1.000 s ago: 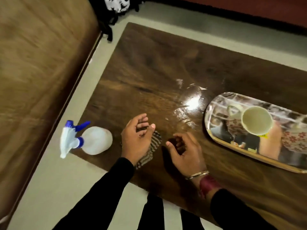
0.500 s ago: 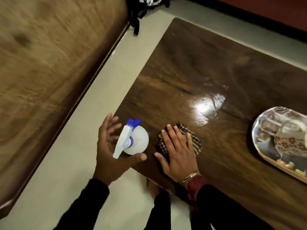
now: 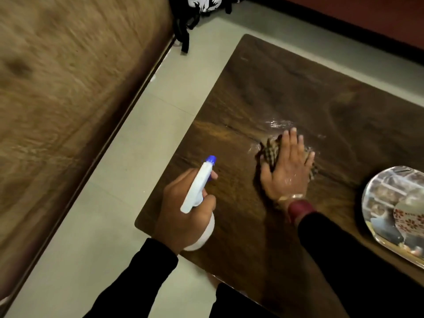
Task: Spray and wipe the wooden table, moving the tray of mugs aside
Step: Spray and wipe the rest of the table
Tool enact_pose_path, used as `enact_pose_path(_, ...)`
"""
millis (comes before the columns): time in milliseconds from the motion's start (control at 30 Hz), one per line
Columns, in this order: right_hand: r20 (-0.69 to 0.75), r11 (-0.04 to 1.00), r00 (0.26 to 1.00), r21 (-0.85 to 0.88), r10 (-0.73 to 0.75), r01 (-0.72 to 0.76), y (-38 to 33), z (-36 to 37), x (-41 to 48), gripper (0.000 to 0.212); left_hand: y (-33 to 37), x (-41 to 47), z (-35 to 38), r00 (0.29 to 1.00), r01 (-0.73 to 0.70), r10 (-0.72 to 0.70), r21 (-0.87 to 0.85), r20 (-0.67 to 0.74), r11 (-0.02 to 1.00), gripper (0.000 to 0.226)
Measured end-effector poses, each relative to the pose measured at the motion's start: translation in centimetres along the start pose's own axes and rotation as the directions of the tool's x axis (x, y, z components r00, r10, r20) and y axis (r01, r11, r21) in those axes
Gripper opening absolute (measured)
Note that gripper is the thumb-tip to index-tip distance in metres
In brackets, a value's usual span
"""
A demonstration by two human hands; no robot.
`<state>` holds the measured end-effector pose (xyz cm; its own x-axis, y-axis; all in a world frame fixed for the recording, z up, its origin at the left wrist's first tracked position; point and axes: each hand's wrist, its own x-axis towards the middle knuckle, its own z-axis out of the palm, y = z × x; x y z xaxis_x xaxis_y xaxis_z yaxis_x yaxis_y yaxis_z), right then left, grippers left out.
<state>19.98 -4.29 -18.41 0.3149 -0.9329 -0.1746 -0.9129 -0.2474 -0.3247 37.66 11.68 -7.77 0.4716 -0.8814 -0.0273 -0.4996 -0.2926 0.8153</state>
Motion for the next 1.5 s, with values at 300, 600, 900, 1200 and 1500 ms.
enact_pose_path(300, 0.226, 0.824, 0.808, -0.04, -0.544, 0.565, -2.0, 0.3, 0.0, 0.1, 0.9, 2.8, 1.3, 0.961, 0.272, -0.274, 0.063, 0.033, 0.96, 0.011)
enact_pose_path(600, 0.036, 0.996, 0.999, -0.087, -0.034, 0.037, 1.0, -3.6, 17.1, 0.086, 1.4, 4.1, 2.8, 0.926, 0.37, -0.376, 0.127, 0.027, 0.92, 0.016)
enact_pose_path(900, 0.312, 0.717, 0.683, -0.009, -0.66, 0.697, 2.0, -1.2, -0.8, 0.101, 3.5, 8.3, 2.0, 0.911, 0.404, -0.411, 0.189, 0.002, 0.895, 0.015)
enact_pose_path(1200, 0.08, 0.984, 0.989, -0.112, -0.127, 0.136, -1.4, -4.2, 21.4, 0.089, 3.4, 8.8, 2.3, 0.907, 0.415, -0.42, 0.206, -0.023, 0.886, 0.011)
enact_pose_path(1500, 0.322, 0.666, 0.631, -0.003, -0.705, 0.746, -0.4, -0.7, 3.4, 0.097, 4.2, 10.3, 2.8, 0.925, 0.372, -0.379, 0.206, -0.008, 0.905, 0.032)
